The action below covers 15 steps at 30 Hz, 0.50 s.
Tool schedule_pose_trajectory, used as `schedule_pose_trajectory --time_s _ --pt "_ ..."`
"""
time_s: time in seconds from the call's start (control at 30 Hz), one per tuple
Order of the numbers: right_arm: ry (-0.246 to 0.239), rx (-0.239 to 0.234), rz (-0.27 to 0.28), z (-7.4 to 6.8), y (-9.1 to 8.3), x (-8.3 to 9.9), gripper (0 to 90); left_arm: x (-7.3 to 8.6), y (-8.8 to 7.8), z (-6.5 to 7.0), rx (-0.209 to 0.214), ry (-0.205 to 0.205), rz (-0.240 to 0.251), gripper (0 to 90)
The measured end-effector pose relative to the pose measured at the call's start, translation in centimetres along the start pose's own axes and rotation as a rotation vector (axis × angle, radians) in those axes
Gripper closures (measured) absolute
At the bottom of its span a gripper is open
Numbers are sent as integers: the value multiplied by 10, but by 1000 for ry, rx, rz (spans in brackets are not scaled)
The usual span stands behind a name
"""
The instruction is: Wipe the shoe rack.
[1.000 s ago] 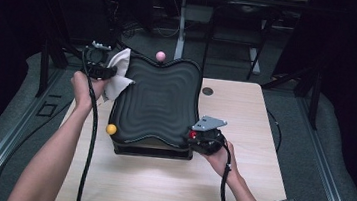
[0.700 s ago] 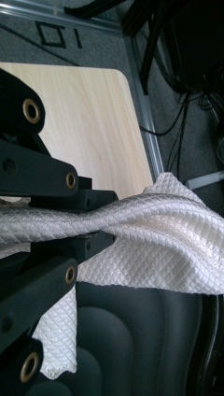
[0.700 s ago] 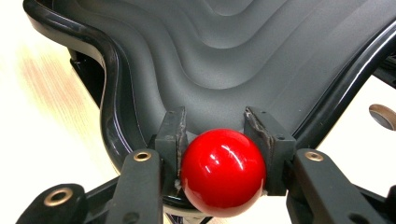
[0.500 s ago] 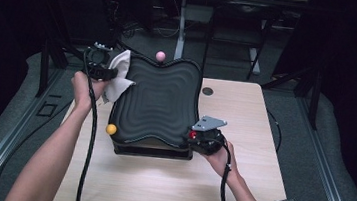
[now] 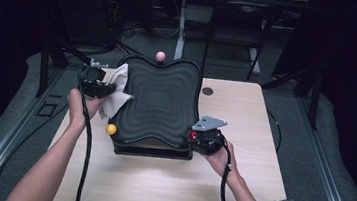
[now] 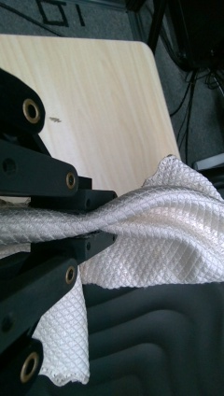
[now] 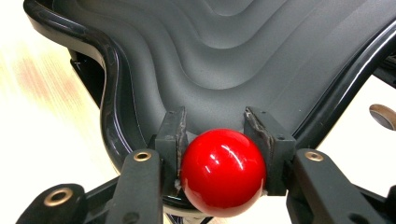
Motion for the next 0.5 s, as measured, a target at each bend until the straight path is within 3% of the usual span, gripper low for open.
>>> schedule_pose_trajectory --time_s 0.33,0.5 --pt "0 1 -3 0 0 0 598 30 -8 -2 6 21 -11 820" --pt "0 2 -2 0 0 0 598 40 -13 3 0 52 -4 821"
Point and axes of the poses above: each handheld gripper's, and its own axes: y roughly forward along the jaws, x roughly out of its underside, z roughly to its right, the point moved 4 cm from there along y, roughly forward along the jaws, and after that the axes turned 13 degrees about -y, right-handed, at the moved point
